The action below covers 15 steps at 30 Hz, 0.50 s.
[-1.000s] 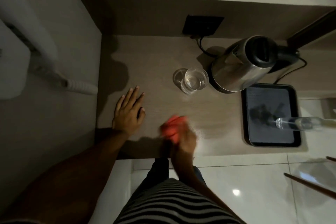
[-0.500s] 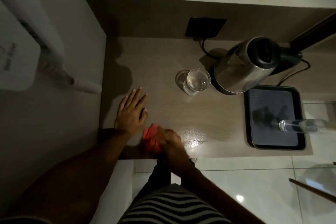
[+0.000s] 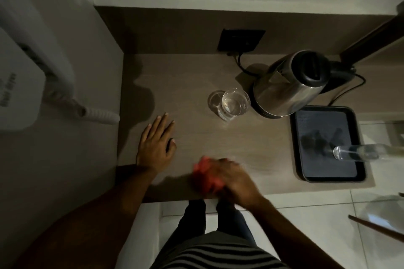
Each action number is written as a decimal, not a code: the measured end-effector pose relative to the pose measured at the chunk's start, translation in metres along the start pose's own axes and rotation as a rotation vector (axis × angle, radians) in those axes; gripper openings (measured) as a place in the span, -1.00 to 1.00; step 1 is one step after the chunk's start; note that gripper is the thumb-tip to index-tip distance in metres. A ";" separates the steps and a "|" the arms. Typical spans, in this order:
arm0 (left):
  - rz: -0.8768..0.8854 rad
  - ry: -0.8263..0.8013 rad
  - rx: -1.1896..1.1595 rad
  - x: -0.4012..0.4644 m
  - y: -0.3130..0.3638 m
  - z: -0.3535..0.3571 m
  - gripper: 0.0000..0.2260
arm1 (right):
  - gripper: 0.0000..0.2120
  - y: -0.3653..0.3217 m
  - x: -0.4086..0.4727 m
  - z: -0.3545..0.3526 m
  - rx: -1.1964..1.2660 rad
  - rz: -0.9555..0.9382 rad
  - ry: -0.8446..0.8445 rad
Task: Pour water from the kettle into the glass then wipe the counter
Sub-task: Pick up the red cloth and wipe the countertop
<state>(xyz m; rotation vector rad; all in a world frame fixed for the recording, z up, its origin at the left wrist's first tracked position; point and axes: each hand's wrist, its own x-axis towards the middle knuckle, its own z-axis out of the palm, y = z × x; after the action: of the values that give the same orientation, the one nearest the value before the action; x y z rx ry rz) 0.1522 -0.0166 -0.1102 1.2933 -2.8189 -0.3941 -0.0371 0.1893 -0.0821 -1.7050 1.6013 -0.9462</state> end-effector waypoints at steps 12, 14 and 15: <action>0.014 0.010 0.022 -0.001 0.003 -0.003 -0.48 | -0.66 0.007 -0.005 -0.014 -0.465 0.059 -0.060; 0.018 -0.002 0.051 -0.001 0.003 -0.004 -0.46 | -0.64 0.018 -0.005 -0.036 -0.372 0.308 0.202; 0.017 -0.011 0.057 0.000 0.003 -0.004 -0.45 | -0.55 0.024 -0.002 -0.037 -0.391 0.554 0.420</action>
<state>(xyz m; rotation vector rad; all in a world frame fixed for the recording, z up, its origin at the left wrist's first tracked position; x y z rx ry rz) 0.1503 -0.0155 -0.1051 1.2796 -2.8684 -0.3231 -0.0813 0.1906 -0.0813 -1.2055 2.5000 -0.7658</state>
